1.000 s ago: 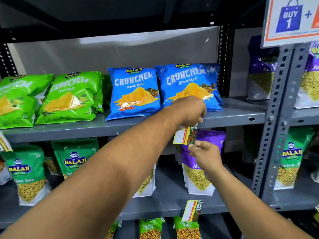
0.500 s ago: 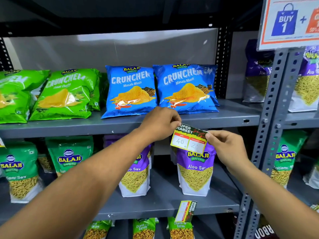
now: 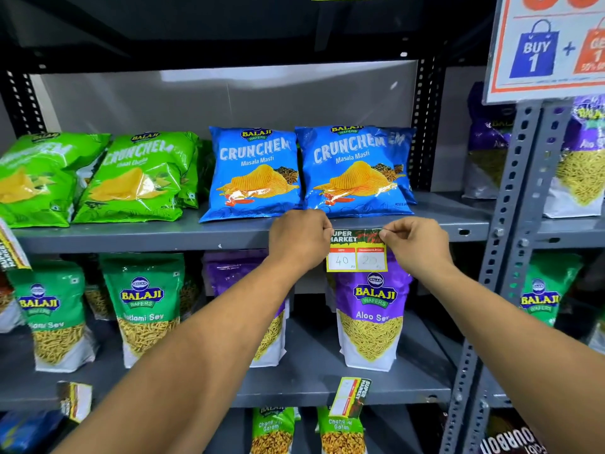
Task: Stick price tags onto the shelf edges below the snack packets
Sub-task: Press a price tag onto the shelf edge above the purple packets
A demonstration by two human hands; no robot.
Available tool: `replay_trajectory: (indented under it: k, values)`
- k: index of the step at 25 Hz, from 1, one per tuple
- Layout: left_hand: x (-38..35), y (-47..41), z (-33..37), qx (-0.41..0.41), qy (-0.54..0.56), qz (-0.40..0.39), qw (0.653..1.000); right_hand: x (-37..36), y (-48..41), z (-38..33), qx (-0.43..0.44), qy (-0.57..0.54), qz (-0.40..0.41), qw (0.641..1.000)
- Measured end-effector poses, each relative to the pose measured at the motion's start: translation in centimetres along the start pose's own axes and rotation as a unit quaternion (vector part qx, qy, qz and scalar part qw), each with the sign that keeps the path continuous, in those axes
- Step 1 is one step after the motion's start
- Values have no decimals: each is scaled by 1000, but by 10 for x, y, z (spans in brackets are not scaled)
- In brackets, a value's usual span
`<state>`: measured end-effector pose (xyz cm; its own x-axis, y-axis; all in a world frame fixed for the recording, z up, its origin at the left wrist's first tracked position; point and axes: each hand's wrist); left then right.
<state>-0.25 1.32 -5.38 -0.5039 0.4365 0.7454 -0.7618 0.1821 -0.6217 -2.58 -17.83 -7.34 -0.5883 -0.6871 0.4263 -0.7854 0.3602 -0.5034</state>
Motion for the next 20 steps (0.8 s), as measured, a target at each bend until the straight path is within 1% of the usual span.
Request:
replay_trajectory:
  k: [6, 8, 11, 14, 17, 18, 19, 20]
  values:
    - [-9, -6, -1, -26, -68, 34, 997, -8, -10, 2, -32, 48, 8, 998]
    - [-11, -8, -2, -16, -77, 32, 996, -3, -13, 4, -43, 65, 22, 997]
    - [-9, -10, 1, 19, -71, 12, 997, 4, -15, 8, -56, 71, 11, 996]
    - [-7, 0, 0, 49, -31, 5, 998, 4, -5, 16, -25, 60, 9, 998]
    - [-26, 41, -19, 69, 42, 41, 996, -5, 23, 46, 7, -6, 3, 1000]
    - [-40, 62, -28, 89, 71, 49, 992, -11, 38, 64, 9, -15, -7, 1000]
    - [-58, 88, -37, 120, 95, 37, 988, -20, 56, 88, 0, -14, -24, 1000]
    - [-81, 116, -47, 156, 111, 6, 981, -30, 75, 112, -17, -9, -43, 999]
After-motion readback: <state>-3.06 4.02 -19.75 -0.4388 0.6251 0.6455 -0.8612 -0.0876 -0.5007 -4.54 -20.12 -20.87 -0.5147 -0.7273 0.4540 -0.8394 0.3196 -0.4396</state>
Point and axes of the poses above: each hand's wrist, its own y-axis away from the middle knuckle, its own x-axis out of the back of the hand, z = x × y, and after that the axes turned 1 degree about z, right-handed
